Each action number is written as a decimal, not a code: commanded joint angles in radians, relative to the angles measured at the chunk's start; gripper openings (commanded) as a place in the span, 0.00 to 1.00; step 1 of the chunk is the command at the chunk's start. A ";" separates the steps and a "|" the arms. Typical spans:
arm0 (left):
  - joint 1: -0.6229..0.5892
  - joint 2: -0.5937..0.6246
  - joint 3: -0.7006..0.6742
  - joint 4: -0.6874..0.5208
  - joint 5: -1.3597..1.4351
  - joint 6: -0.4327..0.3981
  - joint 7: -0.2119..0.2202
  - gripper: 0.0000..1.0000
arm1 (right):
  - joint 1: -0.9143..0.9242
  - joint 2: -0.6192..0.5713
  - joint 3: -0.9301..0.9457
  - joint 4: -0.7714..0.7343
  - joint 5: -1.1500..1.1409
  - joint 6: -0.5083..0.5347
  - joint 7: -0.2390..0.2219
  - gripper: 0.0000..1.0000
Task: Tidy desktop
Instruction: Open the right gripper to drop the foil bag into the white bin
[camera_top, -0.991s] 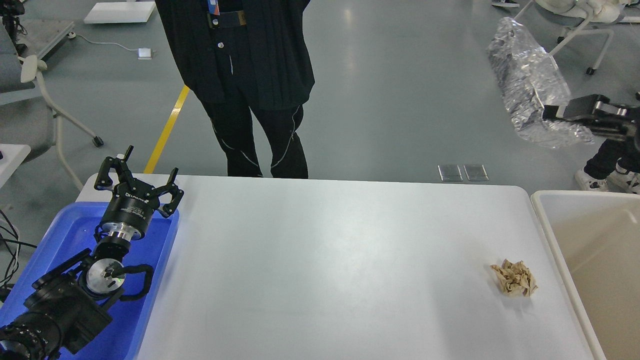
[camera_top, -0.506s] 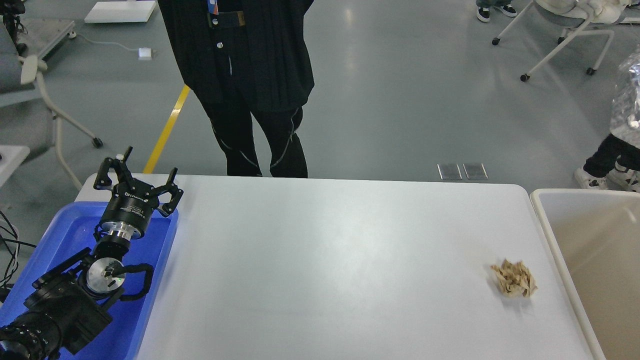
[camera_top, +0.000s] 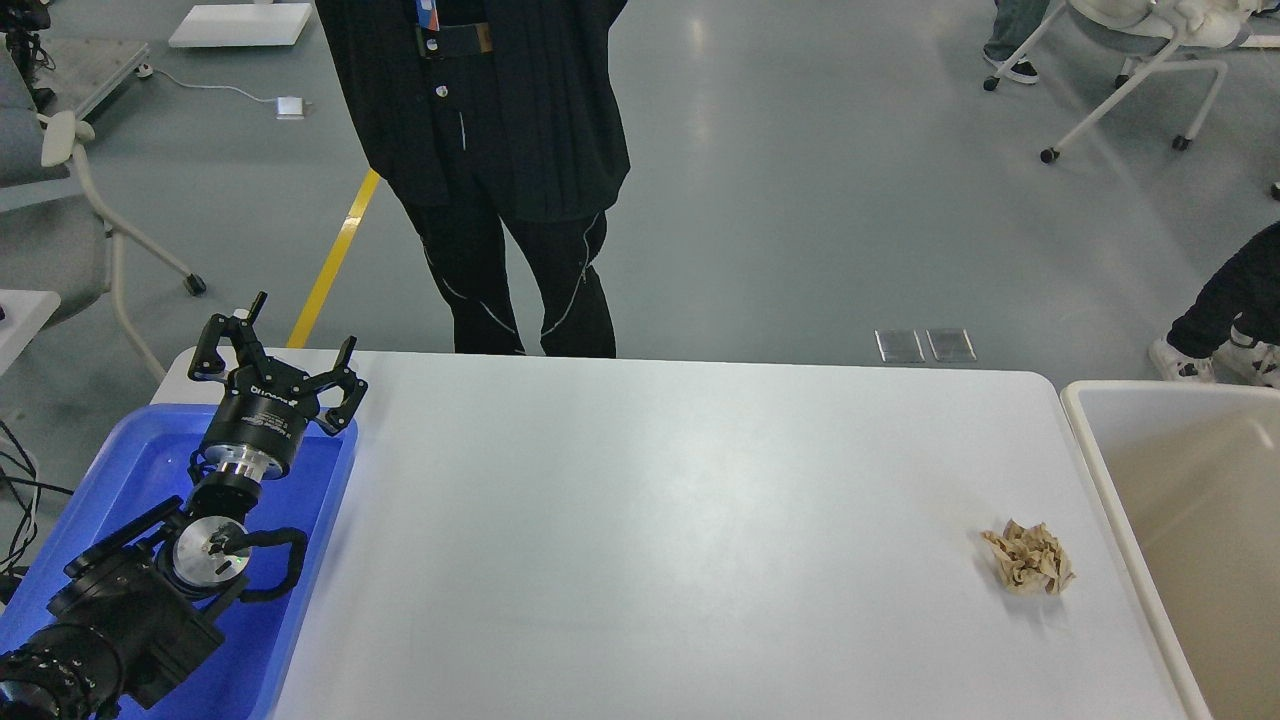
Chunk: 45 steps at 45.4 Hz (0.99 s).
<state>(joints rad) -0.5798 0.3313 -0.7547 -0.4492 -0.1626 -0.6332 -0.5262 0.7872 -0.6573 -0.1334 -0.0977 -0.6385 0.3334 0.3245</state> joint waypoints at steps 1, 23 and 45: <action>0.000 0.000 0.000 0.000 0.000 0.000 0.000 1.00 | -0.154 0.125 0.009 -0.065 0.077 -0.080 -0.088 0.00; 0.000 0.000 0.000 0.000 0.000 0.000 0.000 1.00 | -0.195 0.174 0.012 -0.057 0.166 -0.163 -0.113 0.57; 0.000 0.000 0.000 0.000 0.000 0.000 0.000 1.00 | -0.140 0.223 0.179 -0.022 0.201 -0.240 -0.110 0.99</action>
<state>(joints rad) -0.5799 0.3313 -0.7547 -0.4494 -0.1626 -0.6332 -0.5261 0.6010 -0.4437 -0.0789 -0.1468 -0.4591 0.1048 0.2155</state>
